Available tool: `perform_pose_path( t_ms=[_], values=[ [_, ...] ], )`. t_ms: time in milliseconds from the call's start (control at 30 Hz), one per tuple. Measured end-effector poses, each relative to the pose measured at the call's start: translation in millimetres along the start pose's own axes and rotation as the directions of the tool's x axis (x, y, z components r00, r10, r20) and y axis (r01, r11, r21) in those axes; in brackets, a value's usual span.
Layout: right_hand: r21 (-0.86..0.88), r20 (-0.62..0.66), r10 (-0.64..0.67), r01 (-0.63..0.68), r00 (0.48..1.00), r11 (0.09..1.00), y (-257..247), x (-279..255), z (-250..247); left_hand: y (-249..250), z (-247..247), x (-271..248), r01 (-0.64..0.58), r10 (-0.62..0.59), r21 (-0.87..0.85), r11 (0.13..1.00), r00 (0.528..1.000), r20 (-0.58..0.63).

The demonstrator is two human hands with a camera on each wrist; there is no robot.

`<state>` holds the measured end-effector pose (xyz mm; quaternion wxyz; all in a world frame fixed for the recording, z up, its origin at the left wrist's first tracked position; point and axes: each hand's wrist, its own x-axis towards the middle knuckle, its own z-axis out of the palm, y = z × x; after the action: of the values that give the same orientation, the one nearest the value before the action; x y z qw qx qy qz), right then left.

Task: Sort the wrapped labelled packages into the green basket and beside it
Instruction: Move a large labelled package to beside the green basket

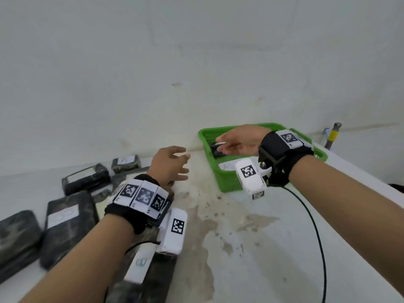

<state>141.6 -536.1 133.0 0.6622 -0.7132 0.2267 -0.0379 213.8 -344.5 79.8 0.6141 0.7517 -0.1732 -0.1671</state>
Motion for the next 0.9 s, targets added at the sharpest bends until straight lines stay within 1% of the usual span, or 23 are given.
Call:
perform_pose_path(
  t_ms=[67, 133, 200, 300, 400, 467, 533, 600, 733, 767, 833, 900],
  values=[
    [-0.048, 0.096, -0.017, 0.022, 0.995, 0.999, 13, -24, 28, -9, -19, -30, -0.001, 0.001, 0.020, 1.000, 1.000, 0.001],
    [-0.093, 0.193, -0.004, 0.022, 0.981, 0.995, 26, -44, 58, -17, -37, -60, 0.001, -0.001, 0.059, 0.998, 1.000, -0.004],
    [-0.144, 0.234, 0.028, 0.006, 0.972, 0.990, 41, -54, 81, -23, -53, -84, -0.005, 0.007, 0.074, 0.997, 1.000, -0.019],
    [-0.283, 0.194, 0.063, -0.006, 0.979, 0.959, 64, -63, 114, -32, -80, -118, -0.014, 0.019, 0.078, 0.997, 0.997, -0.072],
    [-0.454, 0.115, 0.113, -0.049, 0.987, 0.890, 87, -67, 136, -42, -100, -140, -0.006, 0.014, 0.065, 0.998, 0.992, -0.125],
    [-0.508, 0.099, 0.137, -0.068, 0.986, 0.859, 104, -62, 146, -48, -108, -154, 0.002, 0.004, 0.044, 0.999, 0.991, -0.137],
    [-0.493, 0.095, 0.128, -0.065, 0.987, 0.868, 113, -61, 152, -53, -111, -163, 0.009, -0.002, 0.046, 0.999, 0.989, -0.146],
    [-0.439, 0.093, 0.119, -0.066, 0.989, 0.896, 112, -74, 155, -61, -112, -170, 0.017, -0.014, 0.021, 1.000, 0.989, -0.149],
    [-0.323, 0.057, 0.109, -0.084, 0.992, 0.942, 113, -84, 141, -72, -110, -176, 0.009, -0.009, 0.003, 1.000, 0.985, -0.173],
    [-0.276, 0.049, 0.117, -0.100, 0.992, 0.956, 113, -86, 138, -74, -110, -177, 0.000, -0.003, -0.016, 1.000, 0.984, -0.177],
    [-0.124, 0.045, 0.145, -0.138, 0.988, 0.983, 115, -94, 132, -79, -109, -178, -0.021, 0.007, -0.065, 0.998, 0.980, -0.197],
    [0.007, 0.011, 0.152, -0.152, 0.988, 0.988, 122, -98, 125, -80, -110, -178, -0.072, 0.043, -0.118, 0.990, 0.971, -0.236]
  ],
)
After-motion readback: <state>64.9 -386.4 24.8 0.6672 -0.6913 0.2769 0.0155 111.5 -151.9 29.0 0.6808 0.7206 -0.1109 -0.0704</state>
